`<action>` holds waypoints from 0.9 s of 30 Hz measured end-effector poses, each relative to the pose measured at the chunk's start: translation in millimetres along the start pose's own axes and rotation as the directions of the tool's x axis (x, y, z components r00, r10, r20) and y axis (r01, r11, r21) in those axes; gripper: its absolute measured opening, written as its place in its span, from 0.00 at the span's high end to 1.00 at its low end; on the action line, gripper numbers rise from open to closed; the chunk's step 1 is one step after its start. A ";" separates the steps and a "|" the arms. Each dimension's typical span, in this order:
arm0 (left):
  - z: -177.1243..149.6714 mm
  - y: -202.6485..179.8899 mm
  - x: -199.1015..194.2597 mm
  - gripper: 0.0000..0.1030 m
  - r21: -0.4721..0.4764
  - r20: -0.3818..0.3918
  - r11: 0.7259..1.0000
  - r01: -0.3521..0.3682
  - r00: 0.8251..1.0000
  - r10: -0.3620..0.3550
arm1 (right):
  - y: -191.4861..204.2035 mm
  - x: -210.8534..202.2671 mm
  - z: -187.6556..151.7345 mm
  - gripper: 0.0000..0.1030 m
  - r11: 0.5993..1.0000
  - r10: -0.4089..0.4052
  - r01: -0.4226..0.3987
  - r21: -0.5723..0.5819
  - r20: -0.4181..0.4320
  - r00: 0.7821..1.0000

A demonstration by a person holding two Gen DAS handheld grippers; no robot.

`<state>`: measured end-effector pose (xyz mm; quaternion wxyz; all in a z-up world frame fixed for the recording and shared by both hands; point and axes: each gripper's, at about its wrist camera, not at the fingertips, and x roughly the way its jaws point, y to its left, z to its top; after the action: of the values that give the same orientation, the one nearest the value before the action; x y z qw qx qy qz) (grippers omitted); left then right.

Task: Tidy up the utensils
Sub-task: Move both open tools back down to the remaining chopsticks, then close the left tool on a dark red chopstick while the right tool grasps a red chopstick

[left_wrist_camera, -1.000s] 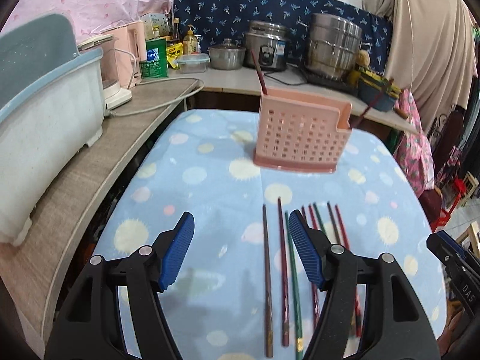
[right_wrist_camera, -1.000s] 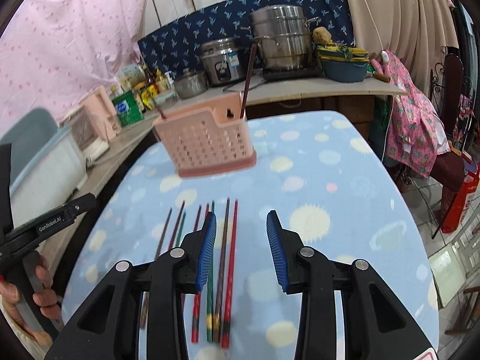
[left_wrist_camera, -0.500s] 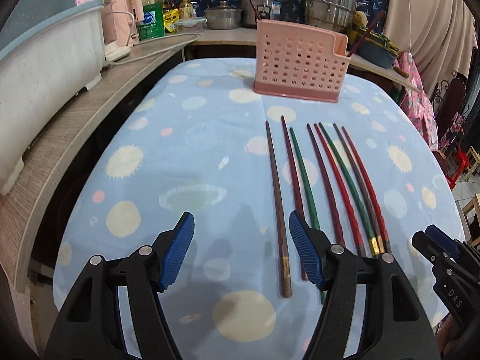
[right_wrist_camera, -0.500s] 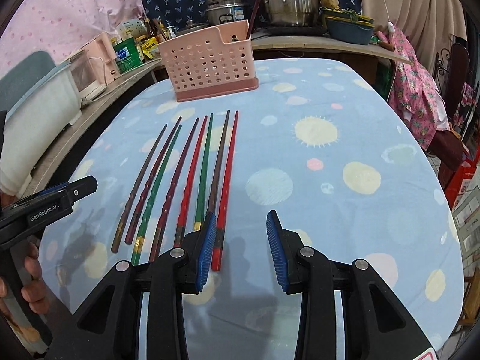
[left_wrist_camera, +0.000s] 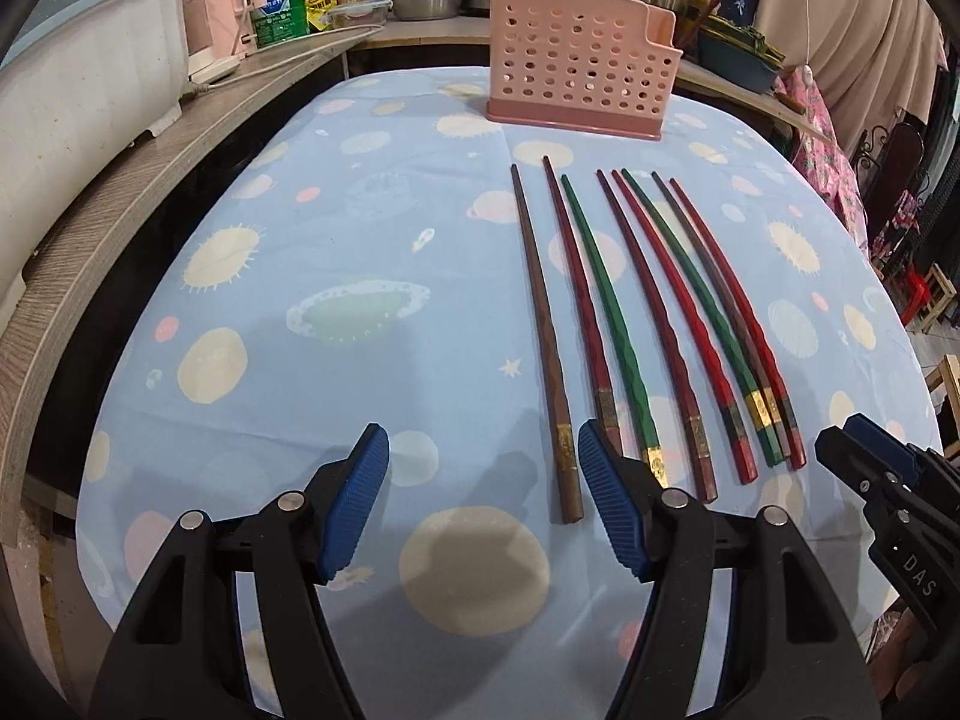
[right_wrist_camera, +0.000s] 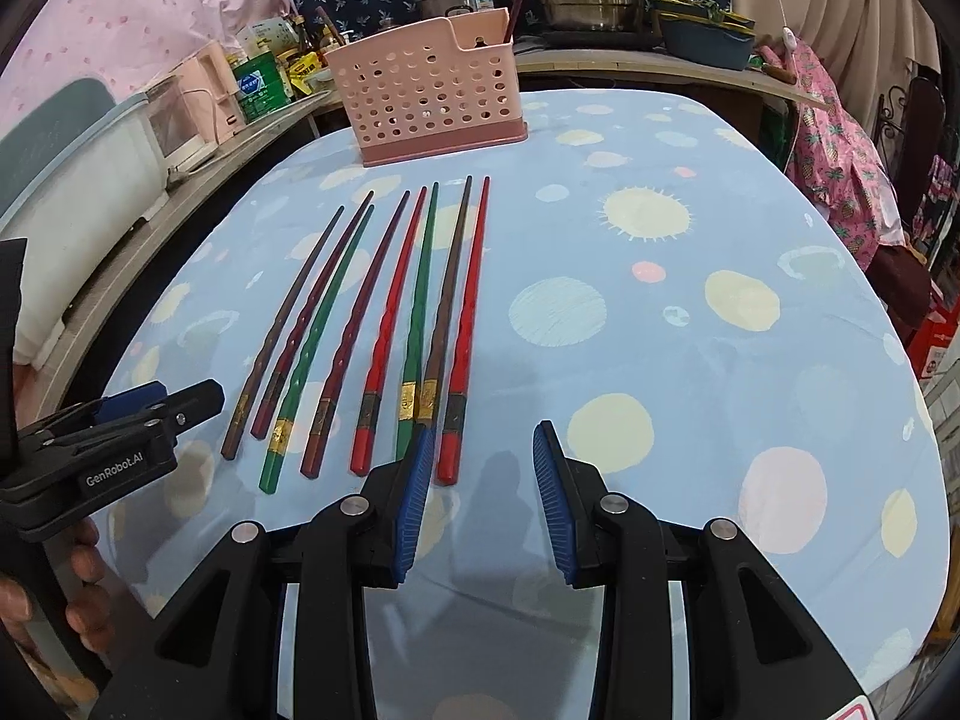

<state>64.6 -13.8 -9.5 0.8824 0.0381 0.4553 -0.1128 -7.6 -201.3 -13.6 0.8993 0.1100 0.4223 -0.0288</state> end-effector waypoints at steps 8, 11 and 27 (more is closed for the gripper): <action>-6.2 -4.1 8.3 0.40 0.016 -0.026 1.000 -0.001 1.000 0.001 | 1.6 0.8 -1.7 0.67 1.000 0.003 -0.003 -0.003 -0.009 1.000; -7.6 -4.2 10.9 0.40 0.015 -0.034 1.000 -0.001 0.999 0.001 | 2.6 1.7 -2.5 0.67 1.000 0.005 -0.005 -0.006 -0.013 1.000; -6.2 -4.7 14.7 0.50 0.019 -0.024 1.000 -0.016 1.000 0.017 | -0.9 9.9 -4.8 0.67 1.000 0.007 -0.007 0.003 -0.038 0.999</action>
<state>66.9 -19.7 -24.9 0.8773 0.0515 0.4645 -0.1093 -5.0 -200.7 -24.3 0.8909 0.1133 0.4391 -0.0243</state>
